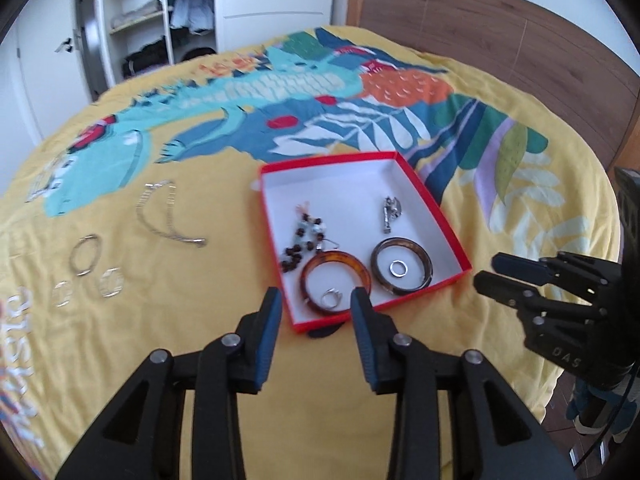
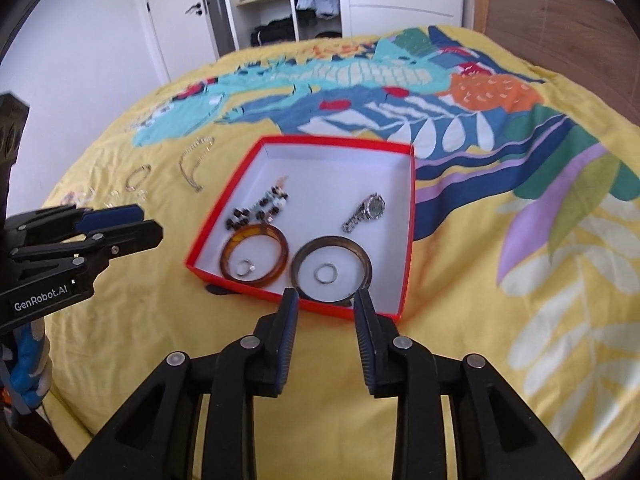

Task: Organize jewelry
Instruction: 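Withdraw both tools from the box toward the remaining hoops, then grasp the twisted silver hoop with the right tool while the left tool grasps the small hoop, then carry both hoops into the red box and open both tools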

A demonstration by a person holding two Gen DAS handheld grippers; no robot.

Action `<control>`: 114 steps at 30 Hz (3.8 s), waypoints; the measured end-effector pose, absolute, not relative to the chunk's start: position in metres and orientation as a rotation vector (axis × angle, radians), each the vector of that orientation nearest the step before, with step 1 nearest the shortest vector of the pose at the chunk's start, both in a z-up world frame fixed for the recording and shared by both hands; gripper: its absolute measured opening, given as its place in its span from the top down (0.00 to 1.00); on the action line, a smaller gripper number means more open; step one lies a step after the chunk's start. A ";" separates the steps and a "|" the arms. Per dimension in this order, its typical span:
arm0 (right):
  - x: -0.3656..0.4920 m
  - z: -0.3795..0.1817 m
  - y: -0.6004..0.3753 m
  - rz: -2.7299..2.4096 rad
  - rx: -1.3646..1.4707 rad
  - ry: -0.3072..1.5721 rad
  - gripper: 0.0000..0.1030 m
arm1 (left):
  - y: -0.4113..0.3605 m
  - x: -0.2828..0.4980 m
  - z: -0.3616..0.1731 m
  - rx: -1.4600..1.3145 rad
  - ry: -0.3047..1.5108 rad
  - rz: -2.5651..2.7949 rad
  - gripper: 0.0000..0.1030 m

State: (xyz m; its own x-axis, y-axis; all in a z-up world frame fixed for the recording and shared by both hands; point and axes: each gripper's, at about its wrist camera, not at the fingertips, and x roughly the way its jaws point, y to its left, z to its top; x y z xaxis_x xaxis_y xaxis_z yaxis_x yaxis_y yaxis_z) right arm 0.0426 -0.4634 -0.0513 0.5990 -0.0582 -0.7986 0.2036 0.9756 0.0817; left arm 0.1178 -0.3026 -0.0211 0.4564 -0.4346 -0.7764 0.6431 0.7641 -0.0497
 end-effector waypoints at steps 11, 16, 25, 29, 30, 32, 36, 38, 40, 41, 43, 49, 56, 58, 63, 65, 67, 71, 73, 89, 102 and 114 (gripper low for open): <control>0.004 -0.004 -0.406 -0.114 0.179 0.820 0.68 | -0.229 0.066 0.032 0.283 0.769 -0.537 0.66; -0.006 0.012 -0.375 -0.072 0.165 0.784 0.68 | -0.194 0.042 0.055 0.280 0.720 -0.483 0.66; -0.012 0.040 -0.317 0.011 0.101 0.743 0.68 | -0.143 0.022 0.078 0.228 0.669 -0.397 0.64; -0.010 0.049 -0.297 0.035 0.087 0.727 0.68 | -0.126 0.025 0.075 0.212 0.672 -0.360 0.64; -0.009 0.050 -0.292 0.042 0.082 0.726 0.68 | -0.123 0.025 0.075 0.210 0.673 -0.354 0.64; -0.006 0.052 -0.284 0.053 0.076 0.726 0.68 | -0.116 0.029 0.072 0.207 0.678 -0.339 0.64; 0.005 0.051 -0.273 0.069 0.070 0.733 0.66 | -0.105 0.042 0.067 0.189 0.713 -0.345 0.64; 0.015 0.051 -0.270 0.078 0.068 0.741 0.66 | -0.097 0.055 0.070 0.193 0.721 -0.342 0.64; 0.024 0.054 -0.268 0.086 0.067 0.741 0.66 | -0.088 0.068 0.078 0.193 0.710 -0.321 0.64; 0.030 0.056 -0.268 0.086 0.065 0.738 0.66 | -0.079 0.080 0.085 0.189 0.699 -0.303 0.64; 0.042 0.062 -0.267 0.087 0.062 0.729 0.66 | -0.067 0.097 0.096 0.187 0.681 -0.269 0.64; 0.080 0.078 -0.262 0.112 0.046 0.694 0.64 | -0.026 0.150 0.120 0.191 0.653 -0.167 0.64; 0.131 0.068 -0.256 0.145 0.049 0.685 0.57 | 0.000 0.206 0.091 0.169 0.724 -0.097 0.49; 0.149 0.050 -0.253 0.158 0.058 0.710 0.54 | 0.000 0.220 0.067 0.157 0.764 -0.103 0.48; 0.186 -0.003 -0.244 0.181 0.074 0.794 0.52 | -0.013 0.256 -0.009 0.126 0.883 -0.133 0.48; 0.202 -0.031 -0.242 0.192 0.082 0.832 0.51 | -0.020 0.270 -0.039 0.118 0.923 -0.139 0.48; 0.214 -0.053 -0.241 0.198 0.090 0.859 0.50 | -0.027 0.282 -0.064 0.122 0.951 -0.139 0.48; 0.237 -0.096 -0.237 0.203 0.099 0.910 0.50 | -0.038 0.303 -0.104 0.121 0.986 -0.144 0.48; 0.246 -0.110 -0.236 0.209 0.098 0.924 0.49 | -0.041 0.311 -0.116 0.116 0.996 -0.152 0.48; 0.309 -0.173 -0.201 0.224 0.017 0.919 0.44 | -0.044 0.359 -0.165 0.063 0.969 -0.169 0.47; 0.306 -0.166 -0.205 0.215 0.067 0.885 0.61 | -0.046 0.354 -0.158 0.078 0.943 -0.194 0.64; 0.253 -0.114 -0.222 0.203 0.126 0.844 0.61 | -0.051 0.305 -0.116 0.091 0.929 -0.223 0.65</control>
